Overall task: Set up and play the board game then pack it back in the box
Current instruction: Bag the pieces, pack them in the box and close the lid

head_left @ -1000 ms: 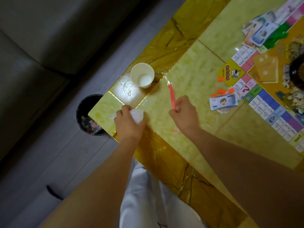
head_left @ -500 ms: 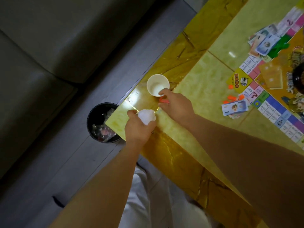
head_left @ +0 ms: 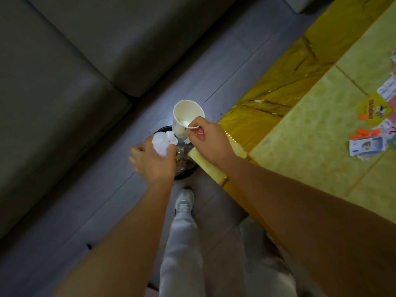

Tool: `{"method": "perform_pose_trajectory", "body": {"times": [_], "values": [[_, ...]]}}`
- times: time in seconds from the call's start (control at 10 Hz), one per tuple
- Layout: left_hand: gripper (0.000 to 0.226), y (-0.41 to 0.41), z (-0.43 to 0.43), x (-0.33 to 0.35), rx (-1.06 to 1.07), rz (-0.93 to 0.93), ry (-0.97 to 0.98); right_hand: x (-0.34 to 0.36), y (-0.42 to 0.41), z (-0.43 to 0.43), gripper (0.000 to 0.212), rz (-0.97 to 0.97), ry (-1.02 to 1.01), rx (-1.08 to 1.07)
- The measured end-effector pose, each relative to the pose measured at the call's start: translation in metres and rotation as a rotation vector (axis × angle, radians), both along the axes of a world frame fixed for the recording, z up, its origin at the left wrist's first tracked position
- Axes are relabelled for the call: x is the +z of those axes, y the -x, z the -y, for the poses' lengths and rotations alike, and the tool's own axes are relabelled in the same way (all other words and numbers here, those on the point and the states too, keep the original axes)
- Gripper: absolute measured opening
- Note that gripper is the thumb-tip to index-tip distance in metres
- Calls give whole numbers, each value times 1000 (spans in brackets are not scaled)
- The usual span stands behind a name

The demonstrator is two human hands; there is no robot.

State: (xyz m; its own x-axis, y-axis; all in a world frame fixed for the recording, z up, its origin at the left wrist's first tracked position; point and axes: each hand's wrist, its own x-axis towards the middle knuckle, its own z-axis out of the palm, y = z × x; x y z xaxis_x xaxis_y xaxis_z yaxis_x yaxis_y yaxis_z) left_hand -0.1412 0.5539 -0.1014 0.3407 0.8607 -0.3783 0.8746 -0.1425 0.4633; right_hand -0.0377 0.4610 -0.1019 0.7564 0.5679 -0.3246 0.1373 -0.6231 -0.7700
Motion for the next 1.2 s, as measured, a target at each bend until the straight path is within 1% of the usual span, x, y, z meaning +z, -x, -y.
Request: {"method": "perform_pose_trajectory", "body": {"times": [0.1, 0.2, 0.3, 0.4, 0.5, 0.6, 0.7, 0.9, 1.0, 1.1, 1.2], "values": [[51, 25, -34, -26, -4, 27, 132, -15, 26, -42, 10, -77, 47, -56], [53, 41, -60, -56, -61, -68, 209, -43, 46, -67, 17, -105, 211, -41], [53, 44, -75, -82, -87, -161, 243, -71, 57, -79, 23, -95, 373, 5], [51, 44, -87, -110, -86, -176, 285, -96, 62, -97, 24, -72, 468, 65], [52, 44, -92, -132, -99, -113, 401, -114, 62, -103, 29, -150, 573, 46], [49, 42, -94, -146, -145, -82, 494, -135, 63, -100, 31, -256, 596, 53], [40, 43, -95, -151, -213, -143, 493, -147, 67, -95, 38, -371, 556, 77], [12, 44, -89, -135, -339, -253, 528, -148, 75, -88, 73, -530, 550, 75], [28, 43, -84, -131, -407, -293, 553, -144, 75, -87, 85, -561, 523, -20], [27, 44, -80, -125, -446, -317, 570, -128, 74, -84, 79, -531, 562, -32], [28, 41, -75, -112, -437, -361, 564, -111, 73, -77, 51, -543, 540, -21]]}}
